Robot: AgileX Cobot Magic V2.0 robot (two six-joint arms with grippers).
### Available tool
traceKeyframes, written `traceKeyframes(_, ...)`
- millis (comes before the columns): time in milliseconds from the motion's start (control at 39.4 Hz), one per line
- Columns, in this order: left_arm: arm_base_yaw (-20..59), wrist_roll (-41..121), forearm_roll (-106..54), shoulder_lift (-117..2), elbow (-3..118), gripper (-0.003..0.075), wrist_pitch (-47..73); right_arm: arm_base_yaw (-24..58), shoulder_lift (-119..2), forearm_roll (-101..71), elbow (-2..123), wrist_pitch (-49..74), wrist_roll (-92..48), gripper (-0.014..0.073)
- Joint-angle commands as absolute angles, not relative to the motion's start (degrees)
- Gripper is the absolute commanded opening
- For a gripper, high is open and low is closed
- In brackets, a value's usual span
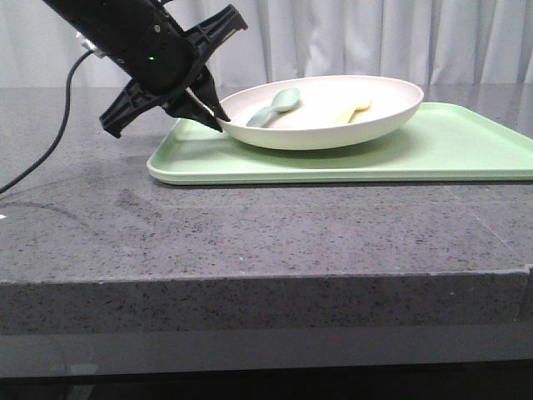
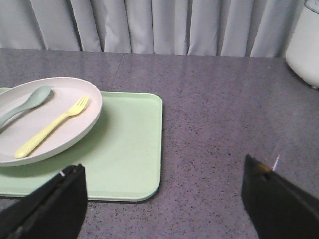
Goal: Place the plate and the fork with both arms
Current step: 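Carry the plate with the left gripper onto the green tray, then open the left gripper and raise it away from the plate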
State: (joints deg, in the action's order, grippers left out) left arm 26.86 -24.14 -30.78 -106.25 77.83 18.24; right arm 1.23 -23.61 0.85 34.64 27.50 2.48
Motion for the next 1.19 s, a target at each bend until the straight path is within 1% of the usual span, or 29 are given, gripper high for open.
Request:
traceKeyframes(0,27.73,-26.01,-31.9,-103.02,79.96,-0.0018,11.82,1.13,-24.42,1.49,36.7,23.1,2.31,0.0645)
traceKeyframes(660,27.62,-25.9,-24.17,-103.02,79.96,-0.0018,16.65,1.13,-24.42,1.49,36.7,23.33,2.31,0.0645)
traceKeyframes(761,27.62,-25.9,-23.11,-103.02,79.96,-0.0003,17.49,1.13,-24.42,1.49,36.7,23.45,2.31,0.0645)
traceKeyframes(812,27.62,-25.9,-22.67,-103.02,79.96,0.0036,17.92,1.13,-24.42,1.49,36.7,23.45,2.31,0.0645)
traceKeyframes(888,27.62,-25.9,-22.42,-103.02,79.96,0.012,18.46,1.13,-24.42,1.49,36.7,23.45,2.31,0.0645)
traceKeyframes(939,27.62,-25.9,-22.42,-103.02,79.96,0.0201,18.6,1.13,-24.42,1.49,36.7,23.45,2.31,0.0645)
traceKeyframes(964,27.62,-25.9,-22.42,-103.02,79.96,0.0223,18.6,1.13,-24.42,1.49,36.7,23.45,2.31,0.0645)
traceKeyframes(990,27.62,-25.9,-22.42,-103.02,79.96,0.0278,18.6,1.13,-24.42,1.49,36.7,23.4,2.31,0.0645)
traceKeyframes(1040,27.62,-25.76,-22.42,-102.9,79.96,0.0348,18.6,1.13,-24.42,1.49,36.7,23.4,2.31,0.0645)
traceKeyframes(1116,27.62,-25.31,-22.42,-102.32,79.96,0.0424,18.6,1.13,-24.42,1.49,36.7,23.34,2.31,0.0645)
traceKeyframes(1167,27.62,-24.81,-22.31,-101.53,79.96,0.0437,18.6,1.13,-24.42,1.49,36.7,23.19,2.31,0.0645)
